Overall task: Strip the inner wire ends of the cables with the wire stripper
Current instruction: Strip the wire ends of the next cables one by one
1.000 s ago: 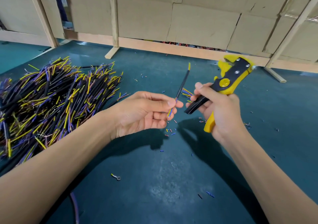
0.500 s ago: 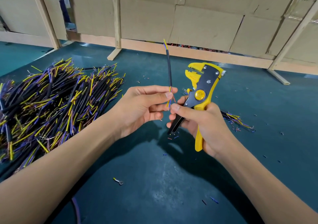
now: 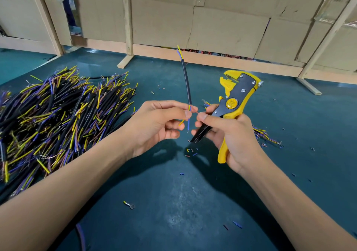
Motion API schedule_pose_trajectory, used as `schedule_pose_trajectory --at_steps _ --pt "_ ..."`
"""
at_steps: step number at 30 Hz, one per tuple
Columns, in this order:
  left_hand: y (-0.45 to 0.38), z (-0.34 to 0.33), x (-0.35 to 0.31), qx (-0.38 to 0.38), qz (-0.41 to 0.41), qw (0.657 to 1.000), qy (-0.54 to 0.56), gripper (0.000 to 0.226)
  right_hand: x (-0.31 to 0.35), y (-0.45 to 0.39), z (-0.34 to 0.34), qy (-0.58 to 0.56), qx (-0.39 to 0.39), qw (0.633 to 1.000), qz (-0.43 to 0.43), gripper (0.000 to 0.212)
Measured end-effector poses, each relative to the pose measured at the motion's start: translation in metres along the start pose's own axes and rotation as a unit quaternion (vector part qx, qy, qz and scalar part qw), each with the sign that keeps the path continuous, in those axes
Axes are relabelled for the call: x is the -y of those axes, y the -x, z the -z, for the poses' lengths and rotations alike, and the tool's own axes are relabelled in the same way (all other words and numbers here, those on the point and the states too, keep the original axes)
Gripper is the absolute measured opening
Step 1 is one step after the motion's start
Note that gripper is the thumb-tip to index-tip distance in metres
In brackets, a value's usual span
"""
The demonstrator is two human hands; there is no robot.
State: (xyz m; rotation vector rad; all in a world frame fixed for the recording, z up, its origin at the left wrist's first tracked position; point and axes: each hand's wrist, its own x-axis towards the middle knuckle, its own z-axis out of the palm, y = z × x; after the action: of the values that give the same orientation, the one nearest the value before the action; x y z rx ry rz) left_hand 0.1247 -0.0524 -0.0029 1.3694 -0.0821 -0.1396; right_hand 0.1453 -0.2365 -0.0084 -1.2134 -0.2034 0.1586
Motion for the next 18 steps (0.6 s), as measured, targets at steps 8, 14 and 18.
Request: schedule_pose_trajectory --at_steps 8,14,18 --pt "0.0016 -0.0047 -0.0018 0.003 0.002 1.000 0.013 0.020 -0.0023 -0.0033 0.0027 -0.003 -0.025 0.999 0.024 0.019" --pt "0.0015 -0.0030 -0.0008 0.012 0.002 1.000 -0.011 0.010 -0.0010 -0.0034 0.0046 -0.003 -0.011 0.999 0.042 0.019" --pt "0.0019 -0.0052 0.0000 0.014 0.010 1.000 -0.017 0.005 -0.0008 -0.0004 0.0031 0.065 0.005 0.996 0.063 0.024"
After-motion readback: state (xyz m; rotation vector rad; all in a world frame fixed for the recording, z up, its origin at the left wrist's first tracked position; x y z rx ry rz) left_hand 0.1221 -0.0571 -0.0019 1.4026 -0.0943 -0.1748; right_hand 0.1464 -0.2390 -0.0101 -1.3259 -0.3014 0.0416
